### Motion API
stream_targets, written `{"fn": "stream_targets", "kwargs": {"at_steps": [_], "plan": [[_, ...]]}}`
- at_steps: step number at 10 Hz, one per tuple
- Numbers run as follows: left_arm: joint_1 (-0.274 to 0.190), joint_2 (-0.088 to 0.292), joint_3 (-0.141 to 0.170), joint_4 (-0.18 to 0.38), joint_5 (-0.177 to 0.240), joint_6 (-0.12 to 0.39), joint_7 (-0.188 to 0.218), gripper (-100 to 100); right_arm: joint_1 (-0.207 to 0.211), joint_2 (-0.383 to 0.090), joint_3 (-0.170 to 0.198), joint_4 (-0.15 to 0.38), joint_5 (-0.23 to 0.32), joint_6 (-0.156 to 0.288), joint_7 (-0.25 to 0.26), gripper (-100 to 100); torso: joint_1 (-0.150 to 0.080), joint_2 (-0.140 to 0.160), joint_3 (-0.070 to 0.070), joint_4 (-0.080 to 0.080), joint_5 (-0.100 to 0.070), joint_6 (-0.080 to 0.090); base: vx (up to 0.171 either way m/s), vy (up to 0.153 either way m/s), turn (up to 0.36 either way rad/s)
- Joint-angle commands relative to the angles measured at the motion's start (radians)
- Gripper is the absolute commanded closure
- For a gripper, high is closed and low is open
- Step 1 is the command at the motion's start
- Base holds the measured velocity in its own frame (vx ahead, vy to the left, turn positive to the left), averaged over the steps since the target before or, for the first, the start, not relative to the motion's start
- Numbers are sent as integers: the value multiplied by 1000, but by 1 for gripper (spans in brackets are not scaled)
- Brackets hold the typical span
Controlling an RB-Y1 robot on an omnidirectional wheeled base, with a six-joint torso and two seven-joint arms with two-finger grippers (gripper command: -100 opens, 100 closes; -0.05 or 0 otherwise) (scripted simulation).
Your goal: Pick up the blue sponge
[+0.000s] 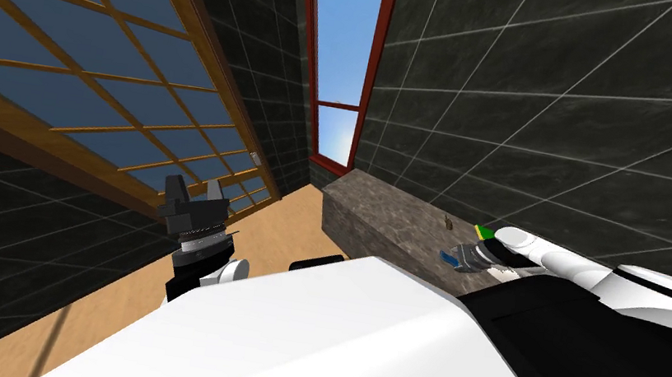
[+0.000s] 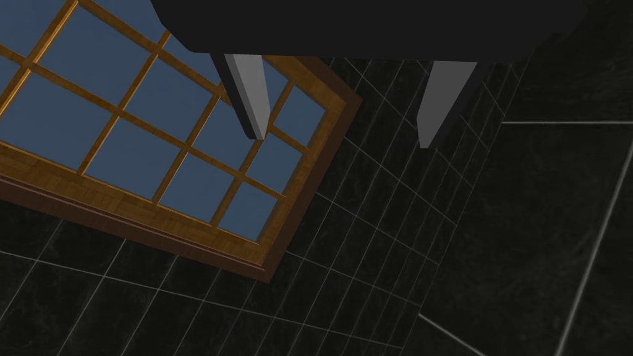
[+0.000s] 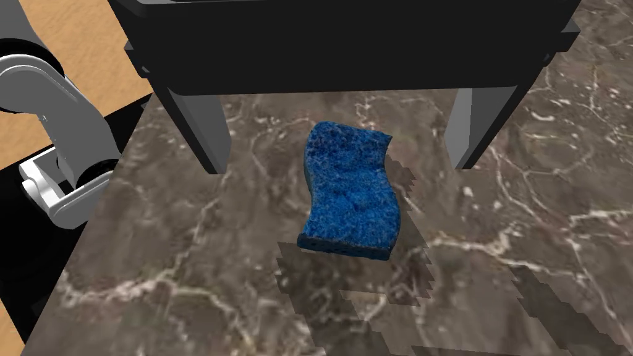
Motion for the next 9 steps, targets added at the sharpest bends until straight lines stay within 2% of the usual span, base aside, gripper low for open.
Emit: {"fn": "stream_targets", "kwargs": {"at_steps": [1, 2, 3, 9], "plan": [[0, 0, 0, 0, 0, 0, 0, 0, 0, 0, 0, 0, 0, 0, 0, -100, 0, 0, 0, 0, 0, 0, 33, -43, 23], [0, 0, 0, 0, 0, 0, 0, 0, -1, -1, 2, 4, 1, -4, 1, 0, 4, 2, 1, 0, 1, 0, 7, -9, 0], [0, 0, 0, 0, 0, 0, 0, 0, 11, -3, 35, 4, -39, 21, -14, -100, 6, 4, 2, 1, 1, 0, -45, -27, 214], [0, 0, 0, 0, 0, 0, 0, 0, 45, -8, 133, 5, -159, 95, -59, -100, 7, 11, 7, 3, 2, 0, -97, -15, 180]]}}
